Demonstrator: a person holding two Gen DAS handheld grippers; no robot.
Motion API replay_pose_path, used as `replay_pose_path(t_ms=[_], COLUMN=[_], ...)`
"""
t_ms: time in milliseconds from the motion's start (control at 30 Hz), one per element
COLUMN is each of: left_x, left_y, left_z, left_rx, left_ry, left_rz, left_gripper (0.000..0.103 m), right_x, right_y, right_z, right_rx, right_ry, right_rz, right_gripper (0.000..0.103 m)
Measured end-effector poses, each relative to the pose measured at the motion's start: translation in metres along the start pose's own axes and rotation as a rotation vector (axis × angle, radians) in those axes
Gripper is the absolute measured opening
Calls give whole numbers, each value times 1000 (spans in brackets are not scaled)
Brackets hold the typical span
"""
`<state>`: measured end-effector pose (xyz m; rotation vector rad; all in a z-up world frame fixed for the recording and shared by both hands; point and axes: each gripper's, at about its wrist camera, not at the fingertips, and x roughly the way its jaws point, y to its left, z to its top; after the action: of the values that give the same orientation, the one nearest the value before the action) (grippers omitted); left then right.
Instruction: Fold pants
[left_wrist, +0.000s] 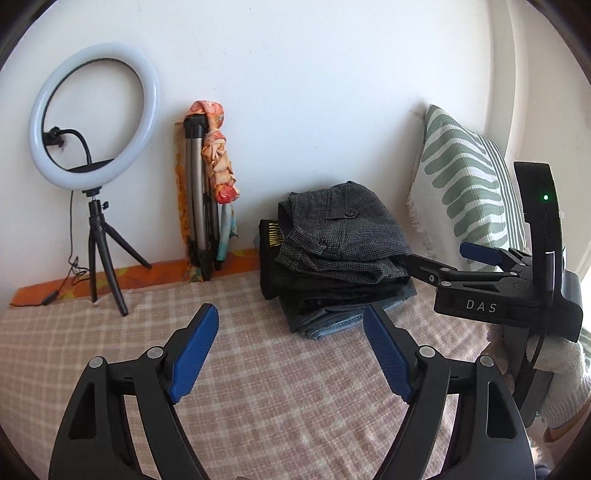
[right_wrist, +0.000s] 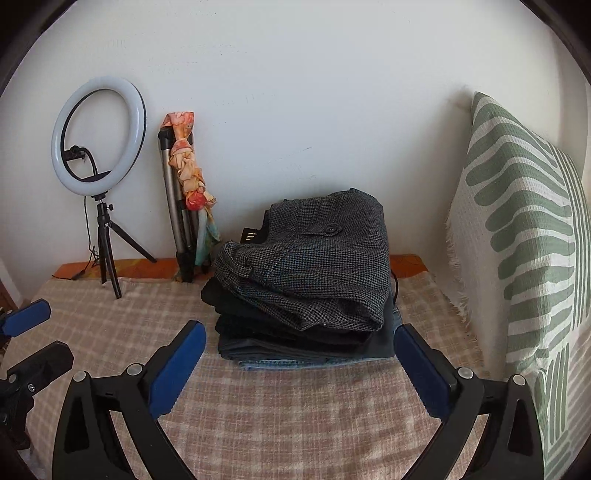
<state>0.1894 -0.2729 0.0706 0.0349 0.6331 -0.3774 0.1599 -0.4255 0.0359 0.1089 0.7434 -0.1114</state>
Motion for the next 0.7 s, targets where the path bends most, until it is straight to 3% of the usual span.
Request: replay_pose_path(t_ms=[367,700], left_x=[-27,-28], left_y=[10,22], left_z=[-49,-76], left_rx=[27,17], left_ry=[18,43], left_rz=[29,28], left_gripper=[81,81], right_x=[-28,-32], right_y=[26,36], right_z=[-59,-79], right_rx=[8,44], right_ry=[8,0], right_rz=[-16,-5], right_gripper=[103,103])
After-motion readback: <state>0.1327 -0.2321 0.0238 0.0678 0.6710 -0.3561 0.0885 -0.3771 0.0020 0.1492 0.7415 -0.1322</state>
